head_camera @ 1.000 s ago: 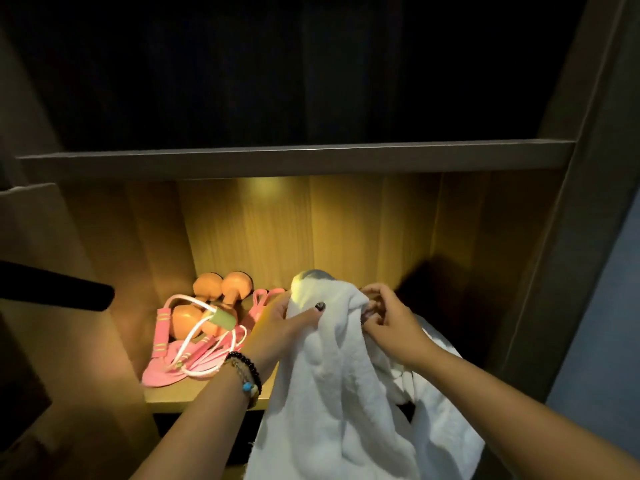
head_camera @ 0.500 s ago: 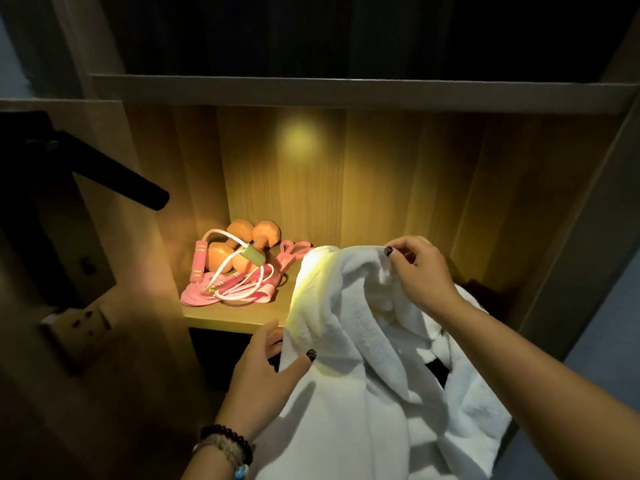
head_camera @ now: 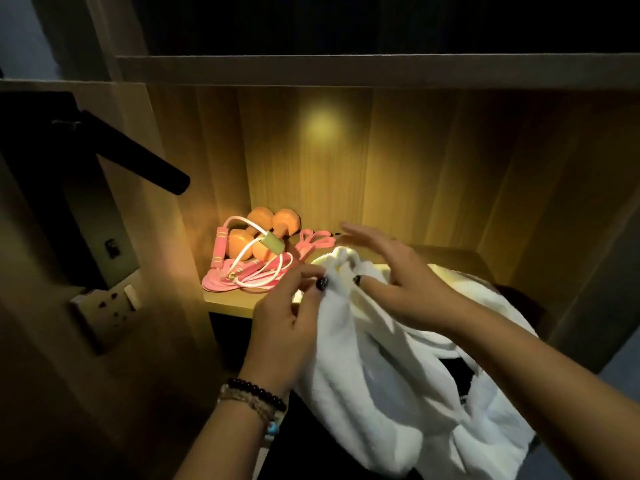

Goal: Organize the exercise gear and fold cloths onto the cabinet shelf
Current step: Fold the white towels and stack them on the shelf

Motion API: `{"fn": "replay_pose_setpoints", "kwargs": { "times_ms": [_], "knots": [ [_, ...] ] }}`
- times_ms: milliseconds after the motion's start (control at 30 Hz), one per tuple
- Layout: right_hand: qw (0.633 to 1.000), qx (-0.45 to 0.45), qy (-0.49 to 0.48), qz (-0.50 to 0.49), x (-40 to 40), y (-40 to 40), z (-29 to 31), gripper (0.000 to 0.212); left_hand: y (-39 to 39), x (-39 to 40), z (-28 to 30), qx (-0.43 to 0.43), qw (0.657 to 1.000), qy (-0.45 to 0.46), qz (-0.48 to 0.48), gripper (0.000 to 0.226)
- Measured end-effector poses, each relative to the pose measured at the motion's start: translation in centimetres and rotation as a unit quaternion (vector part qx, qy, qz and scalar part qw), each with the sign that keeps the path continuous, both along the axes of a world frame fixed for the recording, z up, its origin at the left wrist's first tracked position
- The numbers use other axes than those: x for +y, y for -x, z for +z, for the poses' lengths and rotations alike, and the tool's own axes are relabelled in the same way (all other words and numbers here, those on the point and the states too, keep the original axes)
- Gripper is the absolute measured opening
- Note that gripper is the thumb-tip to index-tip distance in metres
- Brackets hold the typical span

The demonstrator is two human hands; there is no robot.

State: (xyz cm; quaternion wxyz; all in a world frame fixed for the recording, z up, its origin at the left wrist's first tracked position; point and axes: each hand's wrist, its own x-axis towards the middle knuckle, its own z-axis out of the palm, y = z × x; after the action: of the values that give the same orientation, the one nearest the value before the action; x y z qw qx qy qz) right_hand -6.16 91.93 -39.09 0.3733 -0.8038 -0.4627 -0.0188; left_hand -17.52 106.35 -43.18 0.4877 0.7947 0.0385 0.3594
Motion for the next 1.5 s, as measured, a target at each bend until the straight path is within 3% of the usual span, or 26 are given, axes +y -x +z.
{"fn": "replay_pose_setpoints", "kwargs": {
  "times_ms": [67,133,267,400,500,700,867,933,1000,1033,1167,1200,1300,1400,1467,1500],
  "knots": [
    [0.996,0.069,-0.007,0.061,0.8,0.3,0.7,0.061,-0.1,0.2,1.7,-0.031,0.999,-0.001,-0.013,0.023],
    [0.992,0.084,-0.003,0.089,1.7,0.5,0.9,0.045,0.1,0.6,2.6,-0.044,0.998,0.017,-0.030,0.020],
    [0.997,0.043,-0.064,-0.017,3.7,-0.4,0.3,0.011,0.7,1.3,2.0,-0.050,0.995,0.089,-0.010,0.016],
    [0.980,0.041,-0.158,-0.110,3.8,-2.2,0.8,0.015,1.0,2.1,0.1,0.076,0.991,0.108,0.008,0.038],
    [0.959,0.031,-0.216,-0.180,2.2,-4.3,1.5,0.014,0.9,2.0,-1.0,0.117,0.991,0.059,0.020,0.022],
    [0.925,0.044,-0.267,-0.265,-1.7,-7.1,0.9,0.009,0.2,1.7,-1.8,0.087,0.991,0.099,0.012,0.010],
    [0.897,0.047,-0.296,-0.326,-4.2,-8.3,0.9,0.011,0.3,1.8,-3.0,0.237,0.971,-0.007,-0.013,0.006],
    [0.894,0.046,-0.300,-0.330,-4.6,-8.2,0.9,0.011,0.4,1.5,-2.3,0.186,0.972,0.137,-0.040,0.004],
    [0.898,0.036,-0.296,-0.325,-4.7,-7.7,0.4,0.012,-0.3,1.5,-0.9,0.102,0.928,0.341,-0.112,0.017],
    [0.904,0.028,-0.285,-0.317,-4.7,-7.4,0.1,0.013,-0.9,1.6,-0.1,0.060,0.910,0.390,-0.129,0.020],
    [0.939,0.007,-0.220,-0.264,-4.7,-6.1,-0.8,0.014,-3.9,1.4,3.1,-0.042,0.898,0.426,-0.100,0.035],
    [0.945,0.006,-0.210,-0.249,-4.7,-5.7,-0.8,0.013,-4.4,1.3,3.7,-0.048,0.899,0.426,-0.093,0.037],
    [0.961,-0.004,-0.181,-0.210,-4.7,-4.8,-0.8,0.013,-5.2,1.2,4.0,-0.037,0.915,0.395,-0.068,0.004],
    [0.972,0.024,-0.132,-0.193,-4.6,-4.4,0.0,0.014,-5.4,0.8,3.2,-0.001,0.964,0.256,-0.074,0.018],
    [0.976,0.097,-0.102,-0.166,-4.6,-4.4,0.7,0.013,-5.1,0.0,2.9,0.056,0.974,0.180,-0.128,0.012],
    [0.976,0.130,-0.090,-0.148,-4.6,-4.5,1.0,0.013,-5.2,-0.3,2.7,0.089,0.973,0.156,-0.146,0.024]
  ]
}}
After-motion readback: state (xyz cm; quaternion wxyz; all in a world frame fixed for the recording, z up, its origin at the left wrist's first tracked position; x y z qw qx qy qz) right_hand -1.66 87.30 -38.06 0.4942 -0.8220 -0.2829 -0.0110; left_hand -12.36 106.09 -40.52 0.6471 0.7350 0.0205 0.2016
